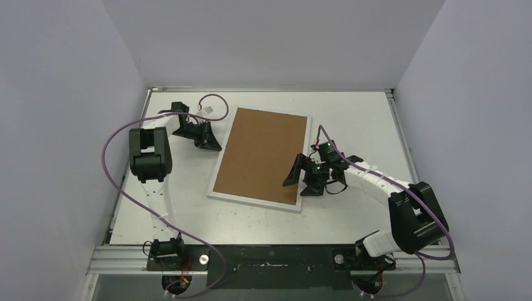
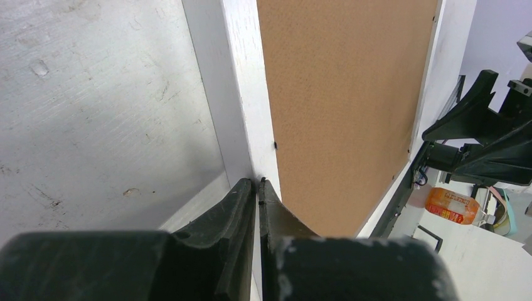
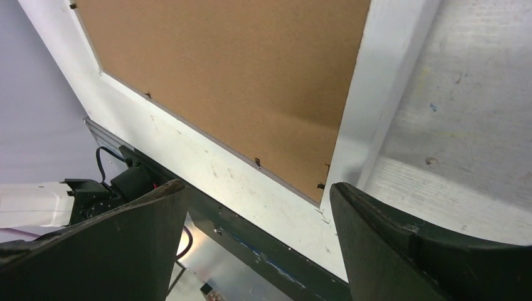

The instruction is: Put the photo into the frame

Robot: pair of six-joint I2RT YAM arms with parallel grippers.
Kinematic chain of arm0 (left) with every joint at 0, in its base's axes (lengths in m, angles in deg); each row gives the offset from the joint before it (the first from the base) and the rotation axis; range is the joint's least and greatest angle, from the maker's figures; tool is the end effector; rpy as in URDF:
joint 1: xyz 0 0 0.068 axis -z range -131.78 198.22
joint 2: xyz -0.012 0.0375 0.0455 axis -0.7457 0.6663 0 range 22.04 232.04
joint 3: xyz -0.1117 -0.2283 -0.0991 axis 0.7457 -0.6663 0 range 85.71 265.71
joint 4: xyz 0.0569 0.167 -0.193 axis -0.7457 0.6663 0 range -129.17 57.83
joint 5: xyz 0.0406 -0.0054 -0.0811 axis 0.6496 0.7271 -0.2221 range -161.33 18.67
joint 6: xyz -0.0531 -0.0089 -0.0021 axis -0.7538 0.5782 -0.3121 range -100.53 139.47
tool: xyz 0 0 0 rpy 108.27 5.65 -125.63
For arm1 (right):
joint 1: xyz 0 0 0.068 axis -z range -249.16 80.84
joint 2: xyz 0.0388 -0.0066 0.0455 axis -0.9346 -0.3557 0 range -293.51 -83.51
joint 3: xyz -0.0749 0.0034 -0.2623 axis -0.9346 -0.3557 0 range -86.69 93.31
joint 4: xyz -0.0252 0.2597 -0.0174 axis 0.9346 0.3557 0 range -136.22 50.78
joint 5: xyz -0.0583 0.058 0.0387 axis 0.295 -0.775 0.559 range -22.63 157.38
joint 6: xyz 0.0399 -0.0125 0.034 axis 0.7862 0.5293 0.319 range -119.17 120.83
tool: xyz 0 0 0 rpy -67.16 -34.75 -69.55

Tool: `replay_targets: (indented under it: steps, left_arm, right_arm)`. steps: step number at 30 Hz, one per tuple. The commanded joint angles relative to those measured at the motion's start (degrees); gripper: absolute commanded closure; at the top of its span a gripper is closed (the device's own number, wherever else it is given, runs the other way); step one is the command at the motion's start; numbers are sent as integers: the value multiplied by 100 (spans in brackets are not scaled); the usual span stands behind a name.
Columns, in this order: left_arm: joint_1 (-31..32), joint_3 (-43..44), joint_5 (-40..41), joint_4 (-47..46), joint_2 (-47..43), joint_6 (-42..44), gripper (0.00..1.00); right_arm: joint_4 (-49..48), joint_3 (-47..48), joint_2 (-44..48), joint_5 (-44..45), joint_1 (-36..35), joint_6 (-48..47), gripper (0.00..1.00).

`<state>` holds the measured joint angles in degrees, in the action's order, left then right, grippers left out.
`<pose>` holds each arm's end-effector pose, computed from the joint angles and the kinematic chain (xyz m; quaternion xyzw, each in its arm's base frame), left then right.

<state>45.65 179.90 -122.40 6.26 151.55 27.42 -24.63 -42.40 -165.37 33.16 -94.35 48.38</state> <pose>0.4387 -0.0079 0.1294 0.0769 0.8968 -0.4211 0.1120 0.2326 0.1316 0.1842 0.1019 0.9190 0.3791 0.0365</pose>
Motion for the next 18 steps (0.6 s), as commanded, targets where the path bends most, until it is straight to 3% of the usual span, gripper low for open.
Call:
replay_targets:
  steps: [1, 7, 12, 18]
  left_arm:
    - [23, -136, 428, 80, 131, 254, 96]
    - [5, -51, 372, 268, 13, 311, 92]
    - [-58, 333, 273, 639, -59, 393, 68]
    - [-126, 1468, 233, 862, 245, 127, 55]
  right_arm:
    - [-32, 338, -84, 23, 83, -134, 16]
    - [428, 2590, -1094, 437, 835, -1038, 15]
    - [-456, 3356, -1995, 344, 1338, -911, 15]
    - [-722, 4333, -3215, 407, 1575, -965, 16]
